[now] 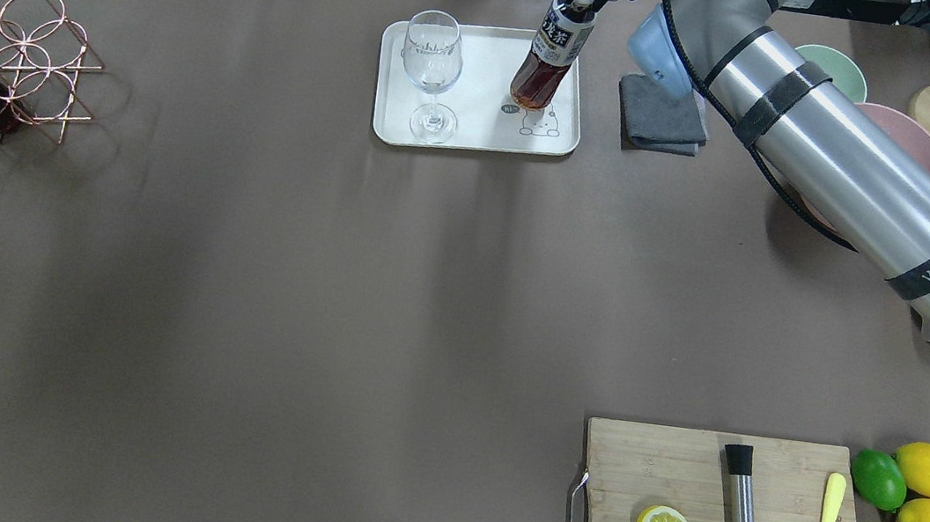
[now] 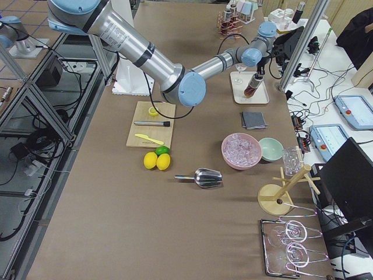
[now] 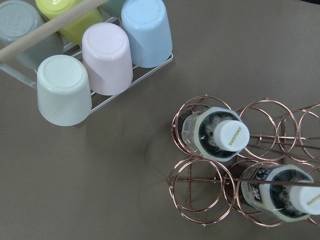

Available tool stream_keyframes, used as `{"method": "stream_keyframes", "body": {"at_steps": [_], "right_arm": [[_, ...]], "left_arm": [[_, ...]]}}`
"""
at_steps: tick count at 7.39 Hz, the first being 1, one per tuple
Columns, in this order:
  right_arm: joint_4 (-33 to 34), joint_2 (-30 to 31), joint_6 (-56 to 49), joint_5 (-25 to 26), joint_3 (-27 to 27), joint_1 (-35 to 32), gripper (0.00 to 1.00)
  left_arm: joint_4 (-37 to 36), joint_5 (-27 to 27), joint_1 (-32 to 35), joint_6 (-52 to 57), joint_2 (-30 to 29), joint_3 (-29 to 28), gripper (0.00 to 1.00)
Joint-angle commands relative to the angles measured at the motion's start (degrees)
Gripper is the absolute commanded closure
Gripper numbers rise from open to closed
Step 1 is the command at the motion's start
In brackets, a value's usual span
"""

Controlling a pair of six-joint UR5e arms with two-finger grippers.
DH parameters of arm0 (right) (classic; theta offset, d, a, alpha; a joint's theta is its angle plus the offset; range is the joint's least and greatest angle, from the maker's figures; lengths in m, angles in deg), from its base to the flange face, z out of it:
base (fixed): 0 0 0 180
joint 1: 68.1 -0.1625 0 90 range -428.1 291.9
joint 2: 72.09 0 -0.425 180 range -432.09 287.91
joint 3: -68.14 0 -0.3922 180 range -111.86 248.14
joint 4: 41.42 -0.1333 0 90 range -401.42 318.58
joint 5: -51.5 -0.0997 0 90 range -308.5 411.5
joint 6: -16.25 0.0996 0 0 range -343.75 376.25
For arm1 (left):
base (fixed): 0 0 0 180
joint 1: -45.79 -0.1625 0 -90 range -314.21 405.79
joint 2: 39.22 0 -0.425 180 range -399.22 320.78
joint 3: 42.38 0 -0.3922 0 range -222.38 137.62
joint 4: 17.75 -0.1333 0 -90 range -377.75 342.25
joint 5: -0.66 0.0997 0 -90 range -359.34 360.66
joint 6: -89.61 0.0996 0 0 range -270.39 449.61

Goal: Take tea from basket to plate

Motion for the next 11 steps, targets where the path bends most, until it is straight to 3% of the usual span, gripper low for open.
{"method": "stream_keyframes", "body": {"at_steps": [1,7,8,9,11], "right_arm": [[0.9,-0.4,-0.4,0.6,-0.4,0.0,1.0],[1.2,0.2,-1.9,1.8,-0.3,0.0,1.0],[1.2,0.2,-1.9,1.6,-0.3,0.0,0.93],[1.1,0.2,-1.9,1.6,-0.3,0.0,0.71],[1.1,0.3,-1.9,1.8,0.0,0.0,0.54]], "left_arm": [[5.4,0.1,-0.2,0.0,1.7,-3.3,0.02],[8.2,0.1,-0.3,-0.1,2.1,-4.5,0.02],[8.1,0.1,-0.3,0.0,2.1,-4.4,0.02],[8.1,0.1,-0.3,-0.1,2.2,-4.5,0.02],[8.1,0.1,-0.3,-0.1,2.2,-4.4,0.02]]}}
